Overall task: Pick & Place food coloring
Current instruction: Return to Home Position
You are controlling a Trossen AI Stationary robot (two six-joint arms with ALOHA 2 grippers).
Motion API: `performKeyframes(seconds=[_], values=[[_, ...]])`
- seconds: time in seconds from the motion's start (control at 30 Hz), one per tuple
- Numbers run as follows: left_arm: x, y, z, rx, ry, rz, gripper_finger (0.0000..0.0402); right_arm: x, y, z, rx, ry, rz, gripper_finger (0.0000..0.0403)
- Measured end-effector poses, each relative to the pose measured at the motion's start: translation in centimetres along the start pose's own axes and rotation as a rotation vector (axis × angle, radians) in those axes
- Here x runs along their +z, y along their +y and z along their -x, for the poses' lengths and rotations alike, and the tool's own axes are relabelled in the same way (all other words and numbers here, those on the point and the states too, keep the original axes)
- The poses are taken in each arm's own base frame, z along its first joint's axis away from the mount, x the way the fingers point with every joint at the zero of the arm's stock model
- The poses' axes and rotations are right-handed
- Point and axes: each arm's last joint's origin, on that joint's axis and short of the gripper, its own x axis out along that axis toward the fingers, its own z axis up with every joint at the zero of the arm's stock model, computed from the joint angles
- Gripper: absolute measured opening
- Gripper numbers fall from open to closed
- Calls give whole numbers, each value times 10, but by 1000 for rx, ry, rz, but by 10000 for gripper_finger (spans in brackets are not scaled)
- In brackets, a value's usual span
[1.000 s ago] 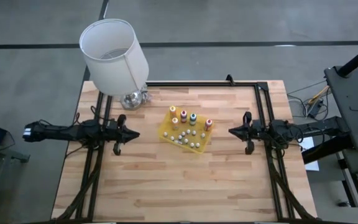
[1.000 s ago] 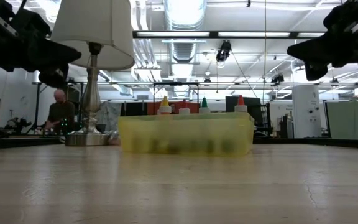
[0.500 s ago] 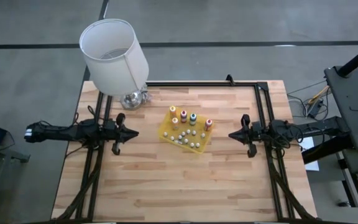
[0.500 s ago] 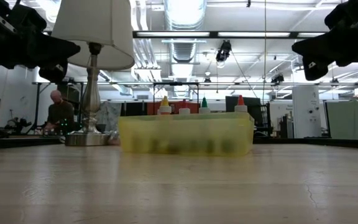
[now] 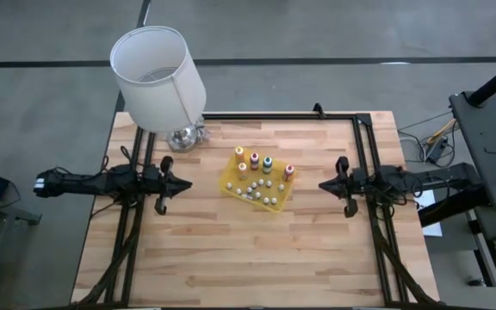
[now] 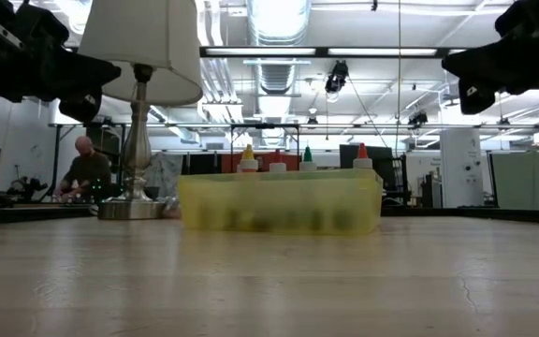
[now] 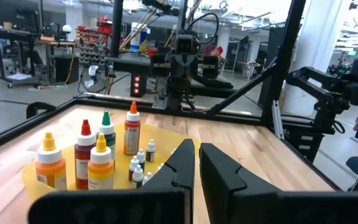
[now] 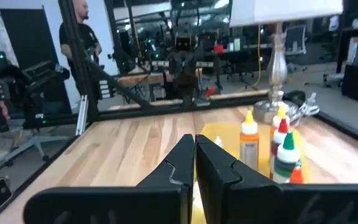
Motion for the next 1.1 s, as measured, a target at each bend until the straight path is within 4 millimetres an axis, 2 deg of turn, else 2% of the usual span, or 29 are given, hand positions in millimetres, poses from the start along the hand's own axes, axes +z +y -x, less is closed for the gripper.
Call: performKeyframes(seconds=[0.7, 1.1], values=[[-2, 0, 0, 0, 6, 5, 0, -1, -1, 7, -1, 3, 16, 9], [-3, 0, 0, 1, 16, 2, 0, -8, -2, 7, -12, 78, 24, 9]])
